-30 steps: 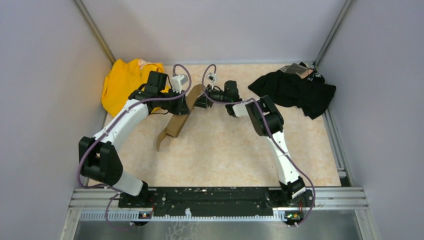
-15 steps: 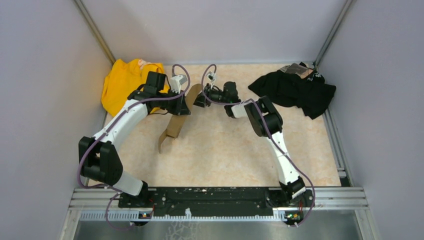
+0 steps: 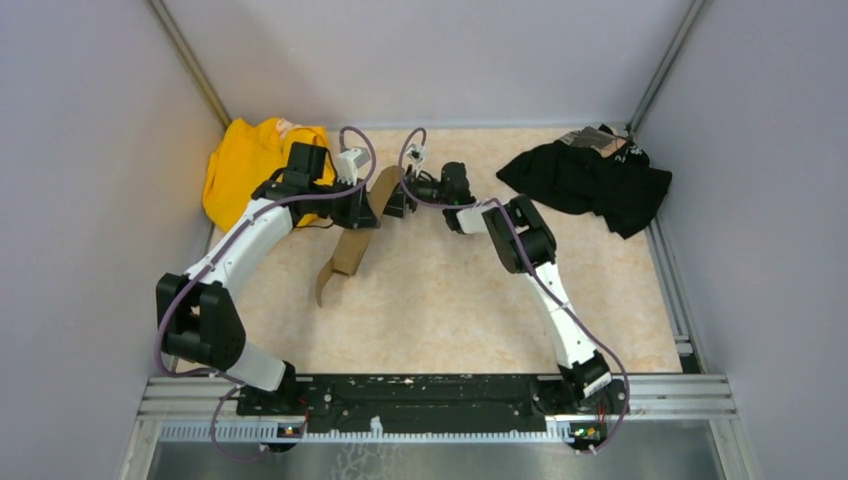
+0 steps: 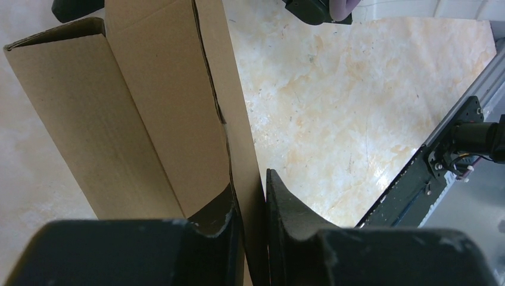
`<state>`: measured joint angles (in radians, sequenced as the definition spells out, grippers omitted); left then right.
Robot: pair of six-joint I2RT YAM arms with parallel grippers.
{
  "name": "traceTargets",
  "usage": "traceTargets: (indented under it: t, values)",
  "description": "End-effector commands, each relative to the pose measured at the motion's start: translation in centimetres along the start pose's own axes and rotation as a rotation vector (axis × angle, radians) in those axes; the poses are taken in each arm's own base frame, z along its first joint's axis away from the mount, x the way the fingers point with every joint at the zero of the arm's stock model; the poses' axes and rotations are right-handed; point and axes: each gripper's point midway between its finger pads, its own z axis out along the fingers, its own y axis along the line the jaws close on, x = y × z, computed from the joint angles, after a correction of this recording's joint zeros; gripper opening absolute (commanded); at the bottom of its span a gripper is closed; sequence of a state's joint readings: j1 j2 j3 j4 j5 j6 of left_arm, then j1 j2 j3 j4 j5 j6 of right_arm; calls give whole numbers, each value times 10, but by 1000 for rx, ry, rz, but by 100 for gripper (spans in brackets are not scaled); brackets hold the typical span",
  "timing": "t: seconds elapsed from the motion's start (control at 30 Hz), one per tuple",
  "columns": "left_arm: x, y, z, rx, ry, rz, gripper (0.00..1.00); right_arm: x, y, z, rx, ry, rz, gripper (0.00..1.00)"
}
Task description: Fold the paper box
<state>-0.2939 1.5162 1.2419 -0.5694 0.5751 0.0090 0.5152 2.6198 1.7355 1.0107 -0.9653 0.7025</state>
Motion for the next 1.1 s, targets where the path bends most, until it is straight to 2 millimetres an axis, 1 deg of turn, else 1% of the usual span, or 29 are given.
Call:
traceTargets:
  t: [0.0, 0.1, 0.23, 0.3, 0.37, 0.43, 0.57, 0.67, 0.7, 0.73, 0.83, 0.97, 1.03, 1.07]
  values:
    - [-10, -21, -10, 112, -43, 13, 22, -14, 20, 26, -54, 30, -104, 84]
    - [-12, -25, -15, 146, -56, 14, 23, -10, 23, 33, -49, 54, -129, 77]
    - [-13, -29, -19, 185, -71, -22, 23, -6, 28, 42, -52, 67, -144, 54]
    - [-14, -29, -20, 192, -75, -26, 23, -6, 28, 44, -38, 59, -152, 46]
    - [-14, -29, -20, 194, -76, -27, 23, -6, 30, 43, -31, 45, -160, 36]
    - [-14, -29, -21, 196, -76, -30, 24, -11, 31, 41, -4, 20, -169, 25]
    - [-13, -30, -20, 207, -73, -32, 24, -12, 32, 33, 51, 2, -186, 17]
    - [-10, -32, -18, 225, -65, -36, 25, -13, 35, 22, 106, -16, -202, 10]
    - [-8, -32, -17, 236, -58, -42, 25, -12, 36, 18, 125, -18, -205, 10]
    - [-6, -34, -16, 253, -51, -47, 26, -5, 37, 11, 150, -12, -195, 10]
    - [1, -40, -11, 300, -30, -67, 28, -3, 44, -4, 202, -20, -204, 8]
    - [11, -50, 0, 308, 3, -56, 28, 7, 49, -25, 289, 6, -195, 8]
    - [14, -52, 6, 285, 18, -50, 28, 8, 52, -38, 340, 6, -203, 8]
    - [16, -54, 9, 285, 28, -53, 28, 12, 55, -44, 355, 10, -204, 8]
